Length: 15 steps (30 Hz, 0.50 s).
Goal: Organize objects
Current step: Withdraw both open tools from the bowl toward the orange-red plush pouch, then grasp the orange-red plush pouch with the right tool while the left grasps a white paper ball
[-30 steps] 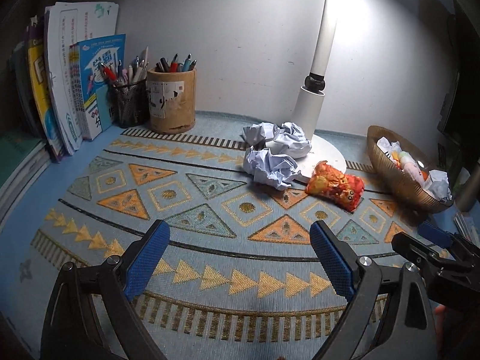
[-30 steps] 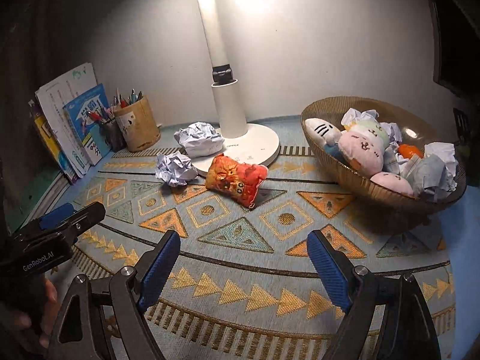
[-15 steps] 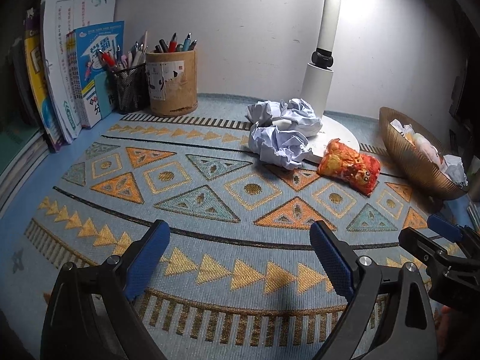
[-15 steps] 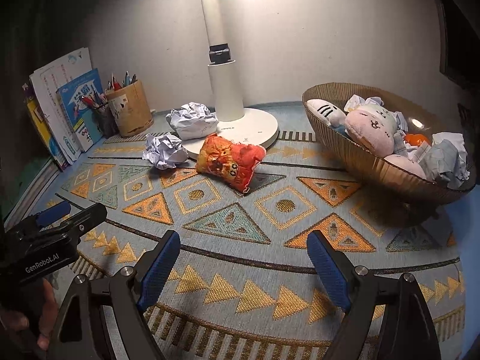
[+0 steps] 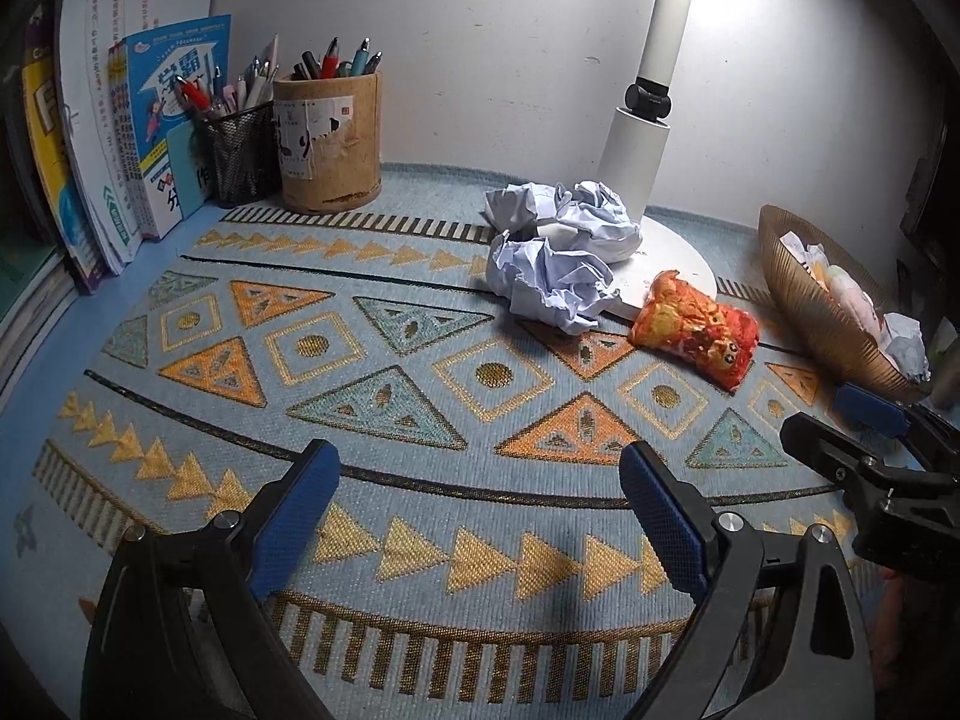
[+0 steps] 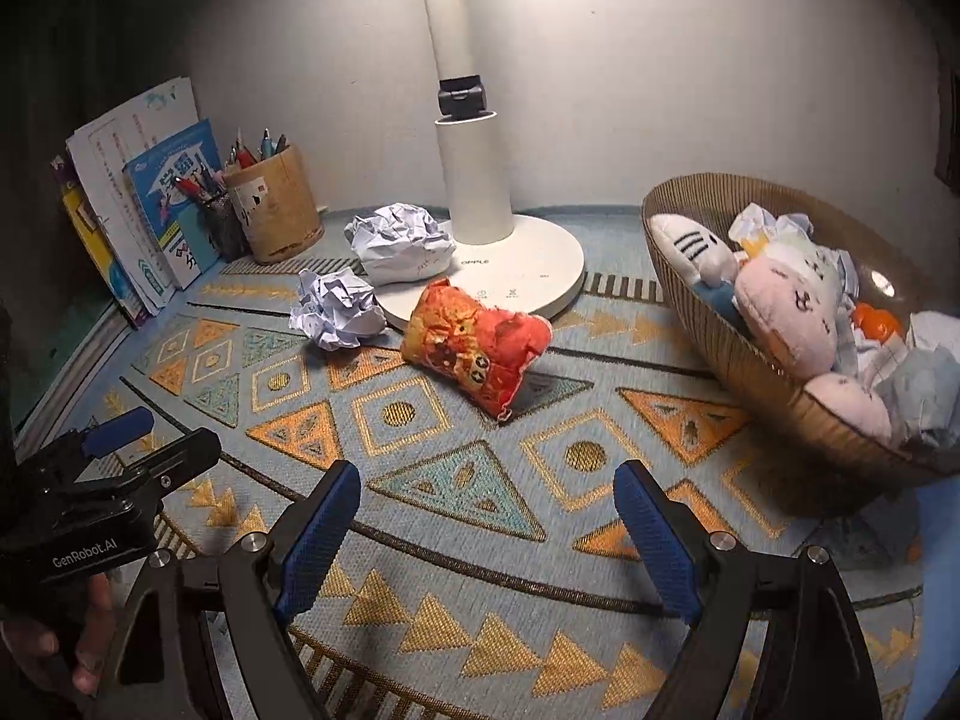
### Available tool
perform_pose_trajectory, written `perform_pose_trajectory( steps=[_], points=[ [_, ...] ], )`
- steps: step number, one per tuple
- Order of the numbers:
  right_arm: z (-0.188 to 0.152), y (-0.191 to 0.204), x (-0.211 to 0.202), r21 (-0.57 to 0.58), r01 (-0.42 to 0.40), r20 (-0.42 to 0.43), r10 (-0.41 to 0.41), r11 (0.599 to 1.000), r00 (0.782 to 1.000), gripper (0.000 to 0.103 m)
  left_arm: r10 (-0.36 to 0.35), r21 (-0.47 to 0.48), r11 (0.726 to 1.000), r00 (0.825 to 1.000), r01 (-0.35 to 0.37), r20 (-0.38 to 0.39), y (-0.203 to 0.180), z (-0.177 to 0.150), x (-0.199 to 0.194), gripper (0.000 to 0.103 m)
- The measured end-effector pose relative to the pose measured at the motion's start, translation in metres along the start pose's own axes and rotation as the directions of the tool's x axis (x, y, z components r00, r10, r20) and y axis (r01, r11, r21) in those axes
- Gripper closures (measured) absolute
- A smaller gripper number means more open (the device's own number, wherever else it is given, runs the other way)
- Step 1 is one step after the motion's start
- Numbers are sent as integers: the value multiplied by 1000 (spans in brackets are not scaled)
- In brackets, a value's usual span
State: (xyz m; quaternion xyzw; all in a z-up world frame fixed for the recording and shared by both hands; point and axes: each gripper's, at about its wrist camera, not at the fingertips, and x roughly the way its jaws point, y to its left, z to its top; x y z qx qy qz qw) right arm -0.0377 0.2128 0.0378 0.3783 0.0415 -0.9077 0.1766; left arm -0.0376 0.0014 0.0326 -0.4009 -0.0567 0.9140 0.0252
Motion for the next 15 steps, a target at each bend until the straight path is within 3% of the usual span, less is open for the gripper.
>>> perform_pose_trajectory(
  steps=[2,4,6,9,13,15],
  points=[
    [15,13,3,-113,48,29,-45,992,999,18,-81,-16,997,996,80,-49,-2,18,10,9],
    [26,23,14,-200,99,34,-94,975,995,18,-135,-25,991,990,134,-48,-5,36,23,9],
    [35,29,28,-257,125,32,-120,958,992,18,-110,-2,994,992,110,-67,-10,49,44,9],
    [40,31,45,-303,140,26,-139,943,990,18,-164,-14,987,981,163,-106,-13,60,72,9],
    [46,25,70,-327,151,-6,-162,933,987,18,-167,-35,986,982,165,-93,-20,68,91,9],
    [47,19,80,-316,126,-33,-143,941,989,23,-157,-32,987,984,155,-82,-24,68,95,11]
  ],
)
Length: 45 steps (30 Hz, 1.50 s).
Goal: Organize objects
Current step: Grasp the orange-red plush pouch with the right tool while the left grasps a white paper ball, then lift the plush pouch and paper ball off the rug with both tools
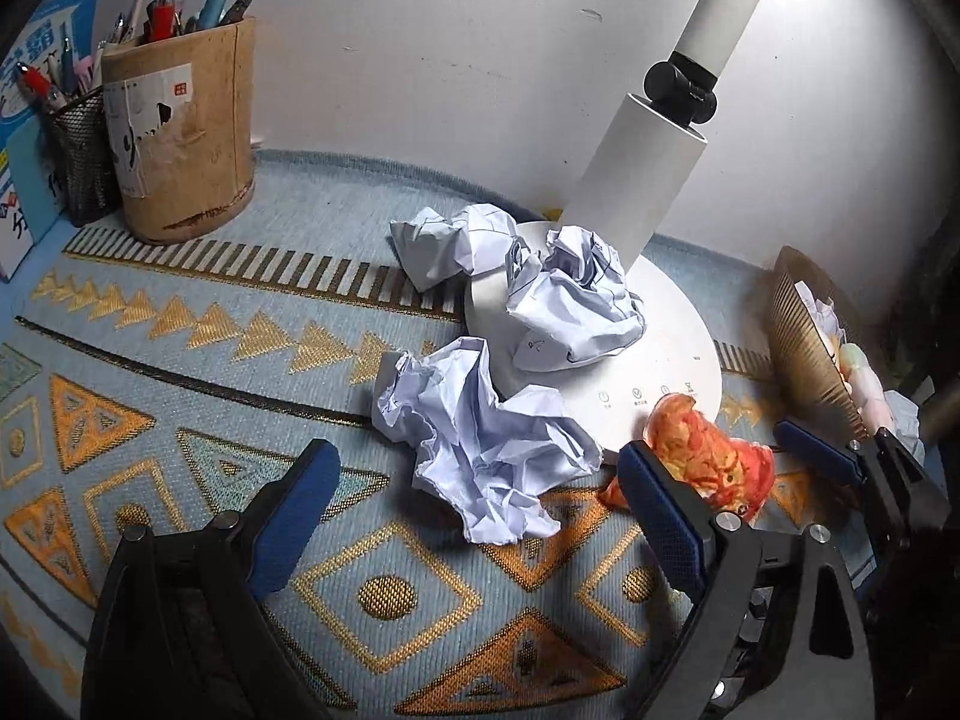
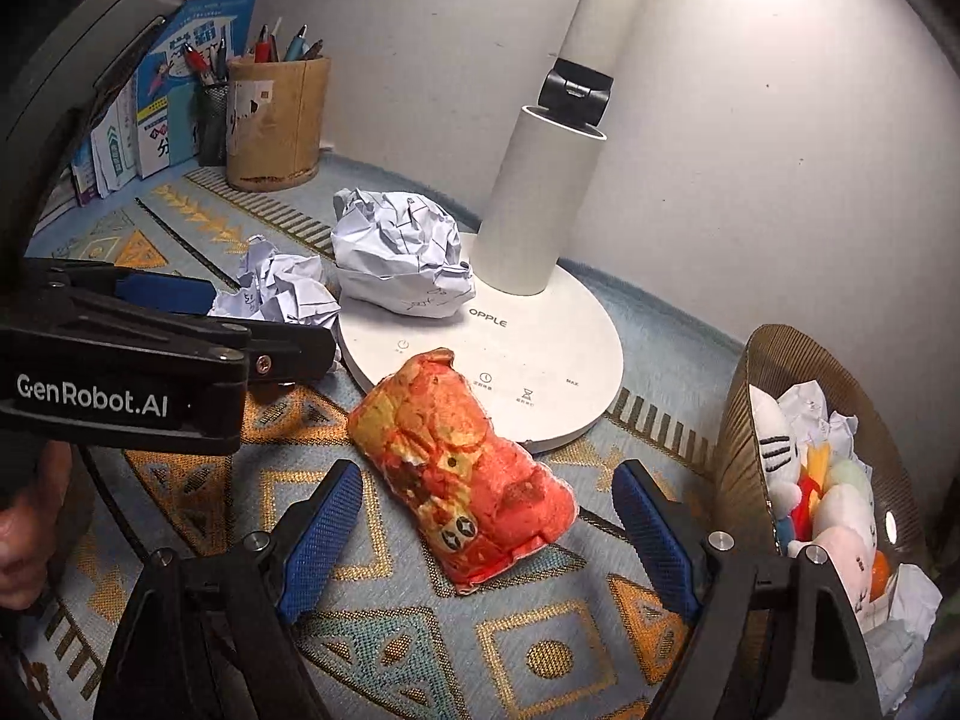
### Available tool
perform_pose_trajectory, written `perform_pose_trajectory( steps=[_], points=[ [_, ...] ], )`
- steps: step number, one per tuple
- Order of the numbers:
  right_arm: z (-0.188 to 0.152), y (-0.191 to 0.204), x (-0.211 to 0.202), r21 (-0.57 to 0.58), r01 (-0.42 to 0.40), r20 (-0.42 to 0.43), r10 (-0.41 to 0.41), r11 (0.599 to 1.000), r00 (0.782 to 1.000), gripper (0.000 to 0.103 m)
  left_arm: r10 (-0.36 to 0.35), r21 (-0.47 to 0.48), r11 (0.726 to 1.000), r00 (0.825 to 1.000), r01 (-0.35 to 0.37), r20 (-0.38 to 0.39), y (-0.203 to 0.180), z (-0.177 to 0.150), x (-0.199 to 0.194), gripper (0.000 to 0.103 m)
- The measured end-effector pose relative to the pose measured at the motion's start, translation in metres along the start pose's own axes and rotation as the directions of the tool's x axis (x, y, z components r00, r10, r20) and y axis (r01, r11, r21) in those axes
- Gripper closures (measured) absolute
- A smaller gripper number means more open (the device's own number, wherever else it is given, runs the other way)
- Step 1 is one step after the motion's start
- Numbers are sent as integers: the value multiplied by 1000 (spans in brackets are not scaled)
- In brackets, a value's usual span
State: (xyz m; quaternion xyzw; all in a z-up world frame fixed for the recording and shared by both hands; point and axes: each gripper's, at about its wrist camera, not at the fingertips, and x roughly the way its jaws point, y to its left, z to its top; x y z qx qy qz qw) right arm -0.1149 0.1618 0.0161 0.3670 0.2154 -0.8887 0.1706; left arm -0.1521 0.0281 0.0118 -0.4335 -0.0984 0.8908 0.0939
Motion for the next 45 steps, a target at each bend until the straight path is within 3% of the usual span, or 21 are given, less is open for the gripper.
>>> perform_pose_trajectory(
  steps=[1,3,6,10,12,16,21,26,28,31,33,36,39,42,45],
  points=[
    [0,-1,4,5,-14,-11,14,1000,1000,25,3,2,1000,1000,-3,4,-1,0,1,13],
    [-2,-3,12,16,-43,-31,44,999,999,38,-10,9,1000,1000,10,2,-2,-1,3,36],
    [-5,-3,10,45,-88,-24,89,995,996,52,-23,16,1000,999,23,25,-5,-4,-1,51],
    [-8,-3,4,111,-103,-27,107,989,994,65,-16,40,999,999,14,51,-10,-8,-8,61],
    [-10,-9,-3,194,-156,-35,166,968,986,75,-20,35,999,998,18,55,-7,-7,-8,63],
    [-26,-20,-19,384,-254,-54,297,888,953,76,-25,12,1000,999,24,42,0,-6,-14,63],
    [-61,-26,-47,562,-276,-82,384,780,920,76,-29,16,999,999,28,45,-2,-20,-55,63],
    [-102,-26,-62,752,-323,-58,546,575,835,75,6,-33,999,999,-4,48,-5,-51,-79,63],
    [-107,-23,-70,720,-345,-60,550,602,833,73,9,-38,999,998,-6,60,-5,-66,-83,63],
    [-109,-15,-87,621,-305,-107,463,722,880,63,-6,-36,999,995,10,100,0,-80,-85,63],
    [-107,-11,-96,563,-258,-112,382,785,917,43,5,-42,999,996,-1,87,3,-83,-80,63],
    [-102,-6,-103,476,-193,-111,276,858,955,43,-25,-58,998,992,32,121,9,-83,-87,63],
    [-94,3,-98,408,-193,-97,253,893,963,43,-31,-70,997,993,40,113,10,-83,-84,63],
    [-85,14,-87,335,-142,-91,182,931,979,43,-33,-61,997,993,40,116,9,-84,-85,63],
    [-83,15,-75,325,-124,-96,163,937,982,44,-36,-59,997,992,44,118,8,-84,-85,63]
  ],
)
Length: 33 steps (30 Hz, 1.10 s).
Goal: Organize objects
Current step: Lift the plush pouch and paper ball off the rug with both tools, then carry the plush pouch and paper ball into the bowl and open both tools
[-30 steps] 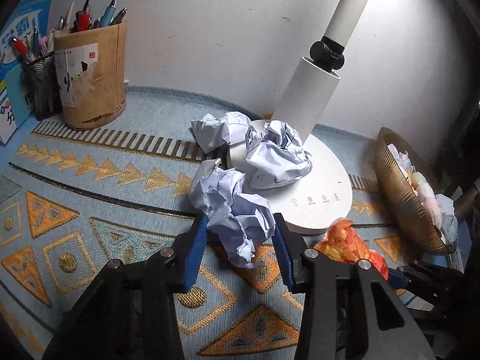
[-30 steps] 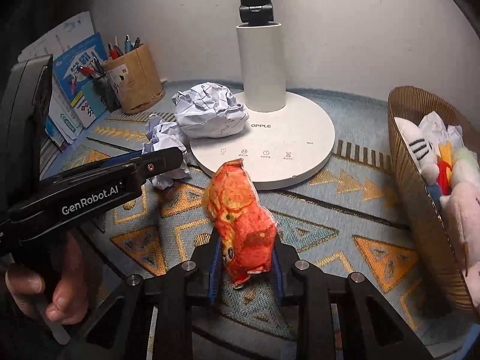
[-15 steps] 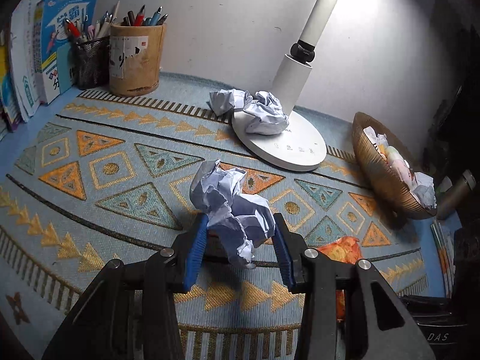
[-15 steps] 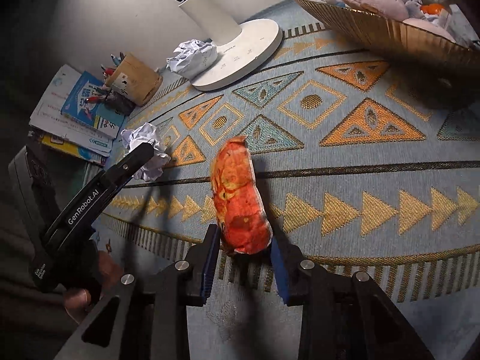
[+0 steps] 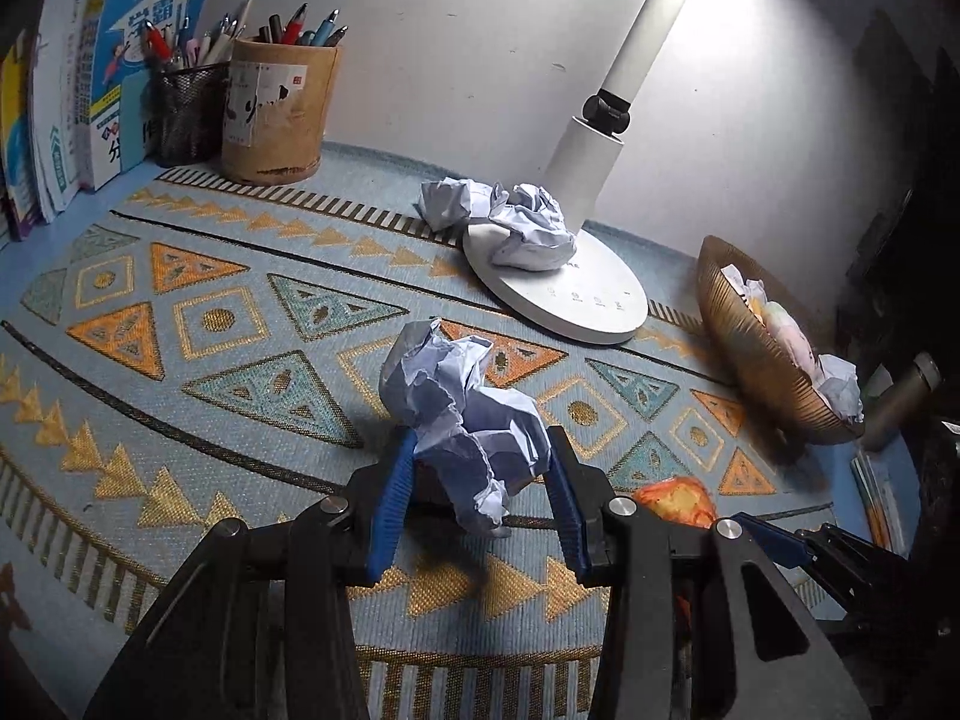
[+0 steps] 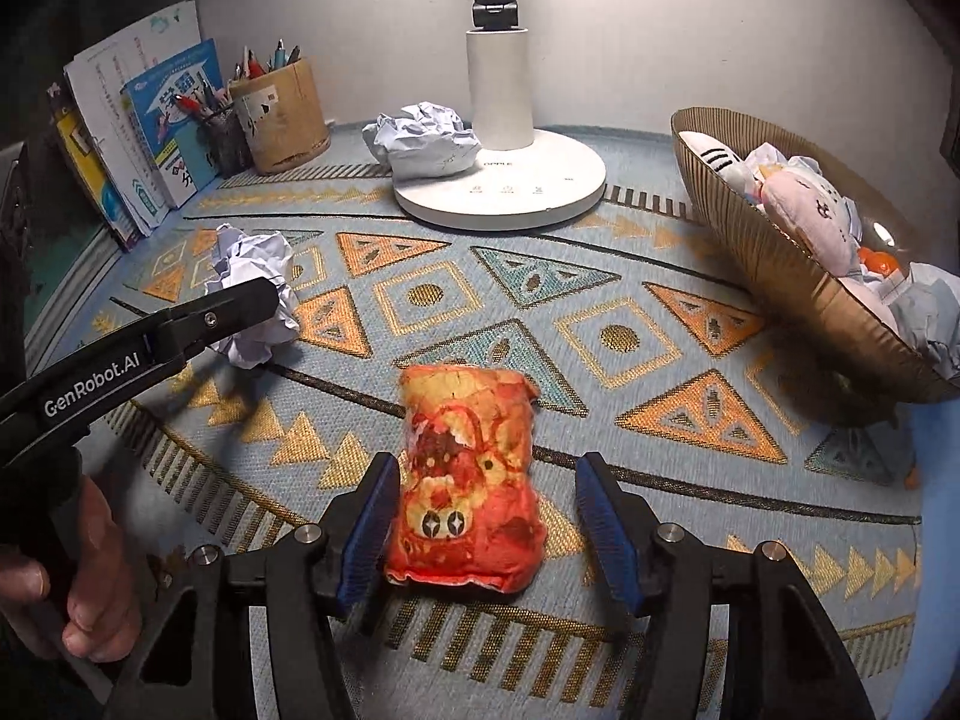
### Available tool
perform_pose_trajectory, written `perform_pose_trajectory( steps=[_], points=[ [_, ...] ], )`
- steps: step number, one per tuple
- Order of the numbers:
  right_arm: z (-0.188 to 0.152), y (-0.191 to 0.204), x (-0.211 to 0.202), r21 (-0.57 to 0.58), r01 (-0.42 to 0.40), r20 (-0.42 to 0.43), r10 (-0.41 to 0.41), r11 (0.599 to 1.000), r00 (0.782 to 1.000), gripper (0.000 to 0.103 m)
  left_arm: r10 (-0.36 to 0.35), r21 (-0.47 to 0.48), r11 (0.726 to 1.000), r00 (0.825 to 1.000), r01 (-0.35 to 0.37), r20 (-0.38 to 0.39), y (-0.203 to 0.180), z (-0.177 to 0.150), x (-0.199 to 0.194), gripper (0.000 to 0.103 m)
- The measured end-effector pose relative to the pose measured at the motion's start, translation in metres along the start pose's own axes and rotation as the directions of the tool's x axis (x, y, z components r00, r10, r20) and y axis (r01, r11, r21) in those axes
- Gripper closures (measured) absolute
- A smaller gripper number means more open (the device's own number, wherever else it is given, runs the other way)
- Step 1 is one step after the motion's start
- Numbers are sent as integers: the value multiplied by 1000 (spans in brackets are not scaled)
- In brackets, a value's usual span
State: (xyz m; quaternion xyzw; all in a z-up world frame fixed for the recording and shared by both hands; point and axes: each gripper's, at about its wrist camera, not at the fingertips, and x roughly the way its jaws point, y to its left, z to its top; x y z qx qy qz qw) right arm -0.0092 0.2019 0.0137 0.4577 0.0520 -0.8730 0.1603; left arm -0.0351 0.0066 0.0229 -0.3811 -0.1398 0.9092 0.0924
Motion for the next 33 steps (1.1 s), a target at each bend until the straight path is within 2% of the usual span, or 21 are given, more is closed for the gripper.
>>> perform_pose_trajectory(
  steps=[10,12,17,21,23,27,31,33],
  points=[
    [-6,10,2,-47,9,54,-6,999,999,68,12,34,999,1000,-12,0,-7,-2,2,63],
    [-7,5,-2,-27,-22,63,23,999,998,72,20,48,999,1000,-21,5,-9,-2,1,63],
    [-17,-19,-19,74,-131,64,127,989,990,73,43,130,991,999,-43,5,-27,-4,-1,63],
    [-19,-55,-47,183,-214,90,200,960,976,73,-19,178,984,1000,20,-6,-57,3,-7,63],
    [-15,-75,-66,227,-248,135,222,942,966,73,-59,213,976,998,57,7,-81,13,-12,63],
    [1,-108,-112,247,-216,258,150,945,954,73,-131,293,949,991,116,33,-133,35,-13,63],
    [18,-144,-143,295,-78,348,-31,952,937,73,-179,344,926,983,156,36,-178,54,0,63],
    [24,-162,-153,330,-48,375,-84,943,923,73,-203,356,917,979,179,30,-196,61,9,63]
  ],
)
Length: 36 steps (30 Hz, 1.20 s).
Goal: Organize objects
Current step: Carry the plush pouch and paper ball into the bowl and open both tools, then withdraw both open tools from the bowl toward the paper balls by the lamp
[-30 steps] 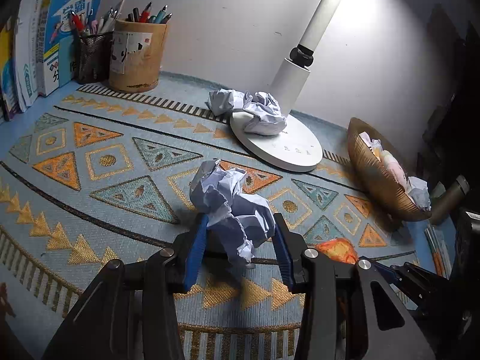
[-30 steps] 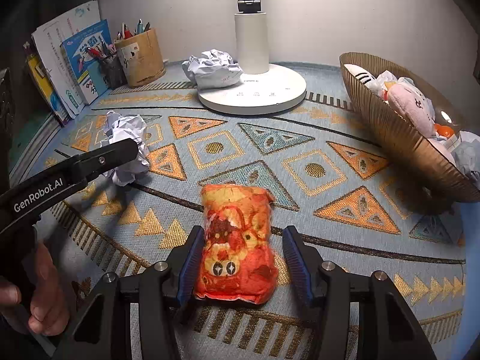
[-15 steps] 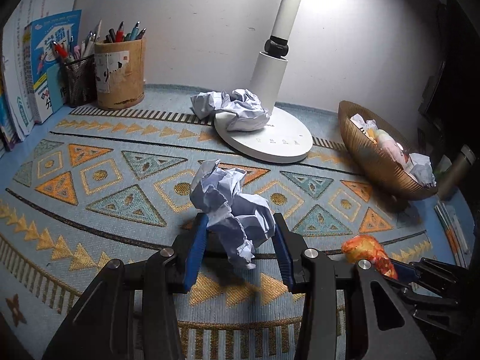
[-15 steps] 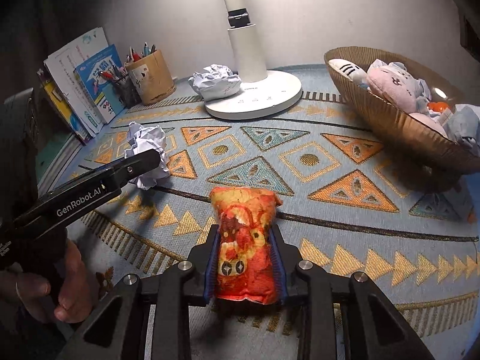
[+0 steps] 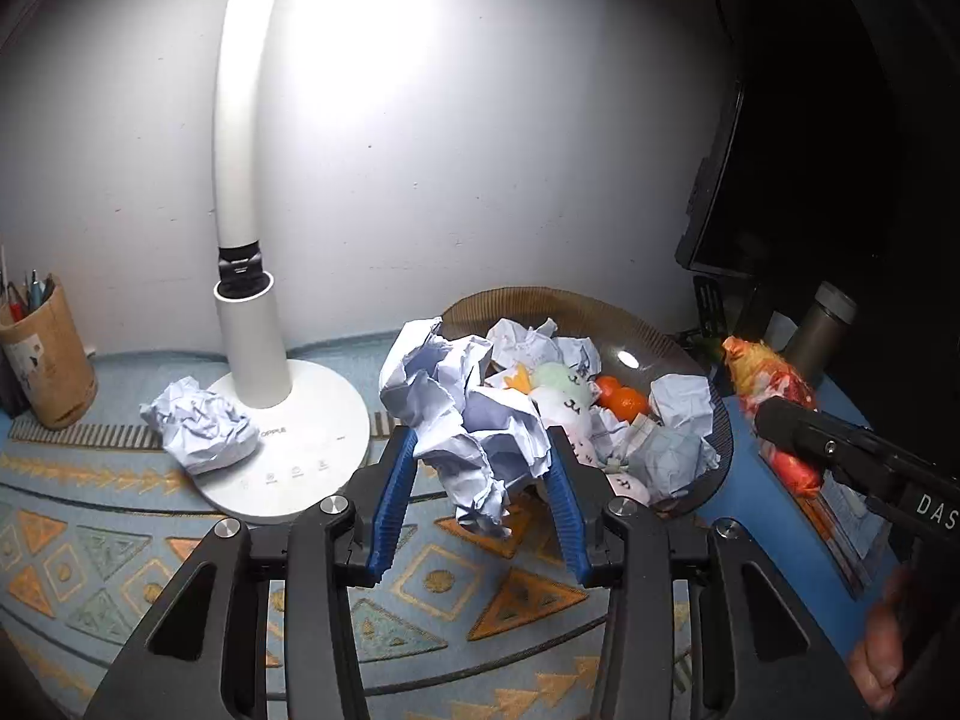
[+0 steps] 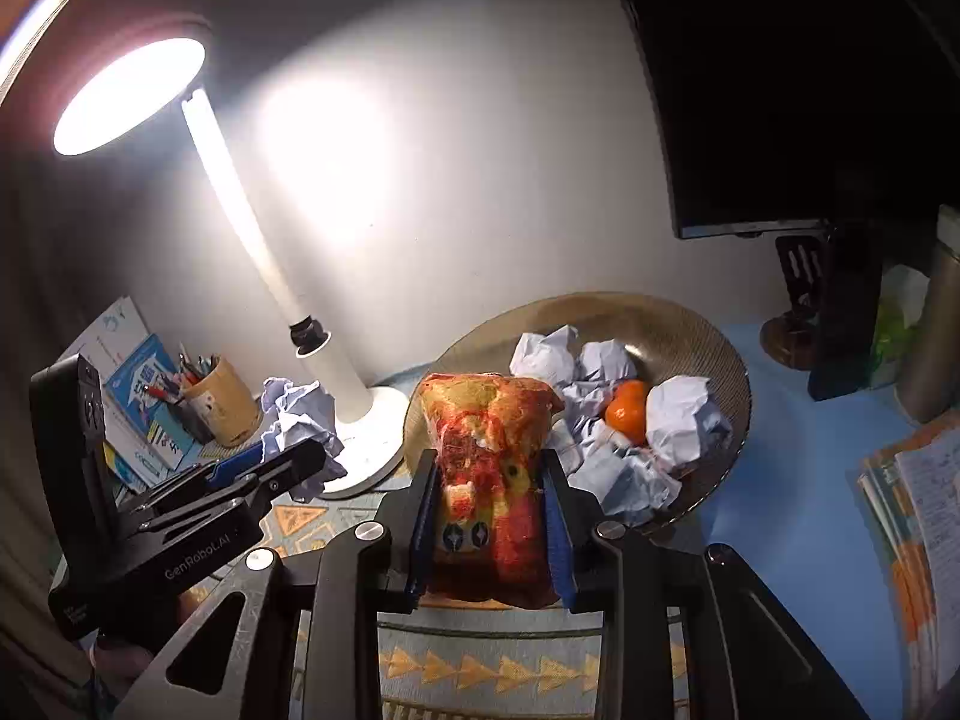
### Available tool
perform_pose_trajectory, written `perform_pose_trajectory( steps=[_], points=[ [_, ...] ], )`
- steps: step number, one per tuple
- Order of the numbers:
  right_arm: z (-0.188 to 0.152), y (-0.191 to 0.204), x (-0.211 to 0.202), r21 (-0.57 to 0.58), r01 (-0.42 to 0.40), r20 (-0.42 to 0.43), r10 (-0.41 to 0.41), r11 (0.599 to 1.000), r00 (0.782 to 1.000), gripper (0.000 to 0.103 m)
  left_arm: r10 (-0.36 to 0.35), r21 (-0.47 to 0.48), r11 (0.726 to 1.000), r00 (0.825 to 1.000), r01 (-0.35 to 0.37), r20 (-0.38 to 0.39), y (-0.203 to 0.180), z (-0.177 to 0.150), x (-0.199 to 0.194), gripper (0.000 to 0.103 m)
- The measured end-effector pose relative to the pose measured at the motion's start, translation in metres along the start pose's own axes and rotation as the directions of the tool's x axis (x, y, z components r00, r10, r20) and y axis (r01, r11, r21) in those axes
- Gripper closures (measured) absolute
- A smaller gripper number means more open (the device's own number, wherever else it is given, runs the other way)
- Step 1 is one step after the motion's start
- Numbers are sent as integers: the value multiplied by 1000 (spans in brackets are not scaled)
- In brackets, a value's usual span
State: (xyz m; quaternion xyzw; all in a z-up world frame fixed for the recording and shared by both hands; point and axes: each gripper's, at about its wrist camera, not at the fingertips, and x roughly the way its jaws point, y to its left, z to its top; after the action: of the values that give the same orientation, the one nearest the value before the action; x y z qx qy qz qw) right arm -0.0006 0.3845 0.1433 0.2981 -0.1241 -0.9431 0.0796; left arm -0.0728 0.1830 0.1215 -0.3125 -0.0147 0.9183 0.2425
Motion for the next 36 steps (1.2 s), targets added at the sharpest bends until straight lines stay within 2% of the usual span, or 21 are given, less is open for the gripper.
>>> perform_pose_trajectory(
  steps=[2,5,8,11,12,14,15,17,20,24,31,33,36],
  points=[
    [15,-10,-1,15,46,40,-46,999,998,73,-24,2,1000,1000,24,-2,-9,11,12,63],
    [31,-20,5,21,113,74,-114,993,991,73,-24,-6,1000,1000,24,-8,-15,27,28,63],
    [44,-28,23,40,130,51,-132,991,990,72,-37,24,999,999,37,-25,-22,42,42,62],
    [49,-36,46,52,136,28,-137,989,990,69,-44,73,996,999,46,-30,-35,46,58,52],
    [50,-38,54,48,133,6,-133,990,991,65,-50,76,996,998,54,-44,-37,45,64,39],
    [47,-42,66,47,147,-32,-145,988,989,57,-34,58,998,997,38,-68,-34,40,72,30],
    [43,-46,68,57,156,-45,-154,986,987,50,-44,41,998,996,47,-80,-30,36,73,30],
    [35,-53,64,78,142,-56,-138,987,989,49,-64,7,998,993,65,-102,-22,27,71,30],
    [23,-54,52,71,143,-52,-140,987,989,49,-51,-4,999,993,51,-105,-11,14,58,30],
    [18,-38,40,52,109,-53,-106,993,993,49,8,-10,1000,997,-9,-73,4,-4,23,30],
    [10,42,7,-47,-54,-32,53,997,998,49,58,-155,986,998,-58,-5,69,-37,-62,30],
    [3,68,5,-95,-92,-49,88,991,995,49,120,-174,978,993,-119,-5,90,-49,-77,30],
    [-17,100,10,-142,-117,-71,108,983,992,48,238,-202,950,971,-237,-20,122,-72,-90,30]
  ],
)
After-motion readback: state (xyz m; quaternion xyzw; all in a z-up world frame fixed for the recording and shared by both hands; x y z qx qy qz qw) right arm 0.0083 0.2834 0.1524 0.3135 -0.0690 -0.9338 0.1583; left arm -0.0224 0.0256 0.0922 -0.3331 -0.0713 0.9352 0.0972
